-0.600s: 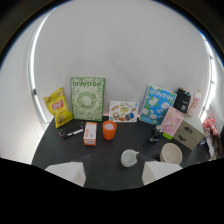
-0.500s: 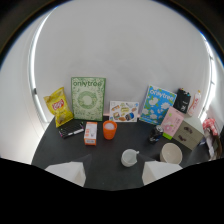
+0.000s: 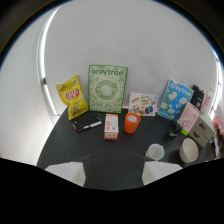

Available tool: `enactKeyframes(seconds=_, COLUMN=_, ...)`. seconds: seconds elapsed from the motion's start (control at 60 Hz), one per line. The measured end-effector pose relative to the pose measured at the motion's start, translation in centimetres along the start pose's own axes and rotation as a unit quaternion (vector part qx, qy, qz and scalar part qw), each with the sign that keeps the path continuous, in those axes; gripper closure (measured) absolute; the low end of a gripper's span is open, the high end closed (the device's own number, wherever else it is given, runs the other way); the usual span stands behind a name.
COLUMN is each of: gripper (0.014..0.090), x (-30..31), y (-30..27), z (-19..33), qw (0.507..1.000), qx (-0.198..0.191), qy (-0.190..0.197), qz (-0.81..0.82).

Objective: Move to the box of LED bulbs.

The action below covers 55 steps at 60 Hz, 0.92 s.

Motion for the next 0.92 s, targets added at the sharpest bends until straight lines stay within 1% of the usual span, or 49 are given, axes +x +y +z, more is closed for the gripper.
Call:
enactKeyframes(seconds=0.133, gripper=0.0186, x=-1.1, y=-1.3, z=4.6, qw=1.0, qx=-0.001, qy=-0.008, qz=-0.001)
enactKeyframes(seconds=0.367, gripper=0.0186, x=-1.0, y=-4.3, z=15.1, qw=1.0, qx=-0.002, qy=-0.01, qz=0.002)
enactKeyframes(seconds=0.517, gripper=0.0193, x=-1.1, y=-4.7, z=20.3, qw=1.0, qx=-0.022, qy=-0.012, qz=0.01)
enactKeyframes(seconds=0.65, gripper=0.0192, x=-1.0, y=-4.1, z=22.4, qw=0.999, qx=-0.042, qy=-0.011, qz=0.026)
enactKeyframes(seconds=0.783, gripper=0.0191, x=-0.6, y=-3.8, z=23.1, qw=0.999, qx=-0.048, qy=-0.006, qz=0.024)
enactKeyframes(seconds=0.917, gripper=0.019, x=-0.5, y=-4.2, z=23.1, qw=0.999, qx=-0.046, qy=-0.004, qz=0.019)
